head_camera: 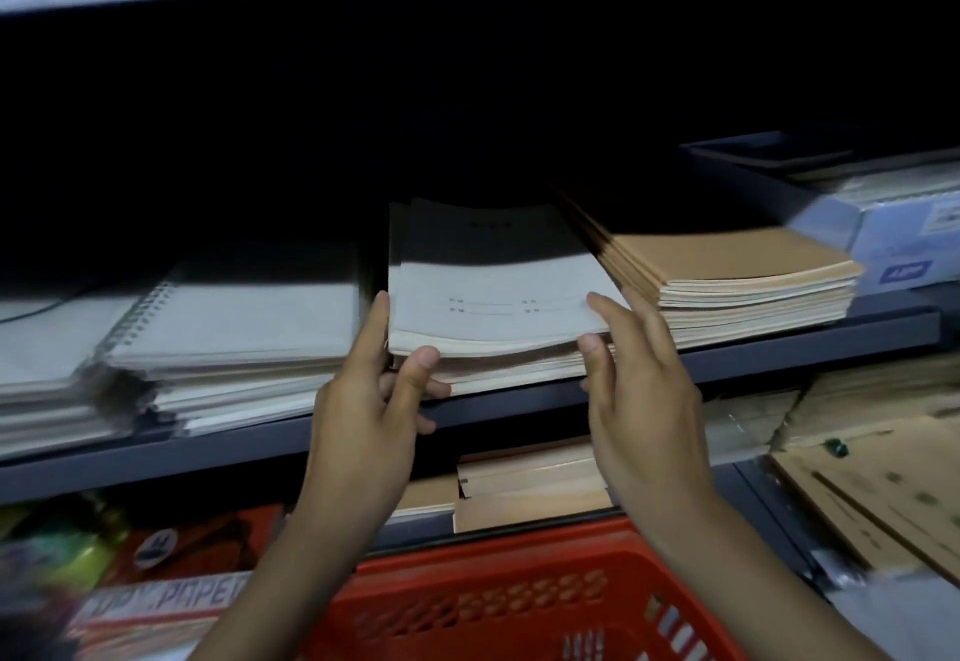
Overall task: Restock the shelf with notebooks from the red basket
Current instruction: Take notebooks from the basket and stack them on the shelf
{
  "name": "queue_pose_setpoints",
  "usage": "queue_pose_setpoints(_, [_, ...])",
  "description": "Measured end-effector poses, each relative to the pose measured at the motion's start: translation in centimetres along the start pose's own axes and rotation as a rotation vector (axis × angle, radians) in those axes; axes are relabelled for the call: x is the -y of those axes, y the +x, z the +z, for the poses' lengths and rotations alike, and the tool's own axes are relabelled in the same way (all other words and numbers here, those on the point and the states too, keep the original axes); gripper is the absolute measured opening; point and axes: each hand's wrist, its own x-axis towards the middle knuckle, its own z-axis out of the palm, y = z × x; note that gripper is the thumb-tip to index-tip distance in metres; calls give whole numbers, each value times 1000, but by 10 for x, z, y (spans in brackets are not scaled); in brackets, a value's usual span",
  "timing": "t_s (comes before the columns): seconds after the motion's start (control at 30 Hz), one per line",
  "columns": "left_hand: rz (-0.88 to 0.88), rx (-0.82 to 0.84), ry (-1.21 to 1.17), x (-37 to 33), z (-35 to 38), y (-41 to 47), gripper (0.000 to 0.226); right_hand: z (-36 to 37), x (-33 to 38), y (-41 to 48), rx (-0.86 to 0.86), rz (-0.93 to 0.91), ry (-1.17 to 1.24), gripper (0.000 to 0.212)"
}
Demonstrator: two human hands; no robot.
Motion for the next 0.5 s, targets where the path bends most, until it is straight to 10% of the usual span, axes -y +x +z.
queue_pose_setpoints(0.5, [14, -158, -56, 6, 15, -2, 53, 2, -1, 1, -27, 11, 40, 40])
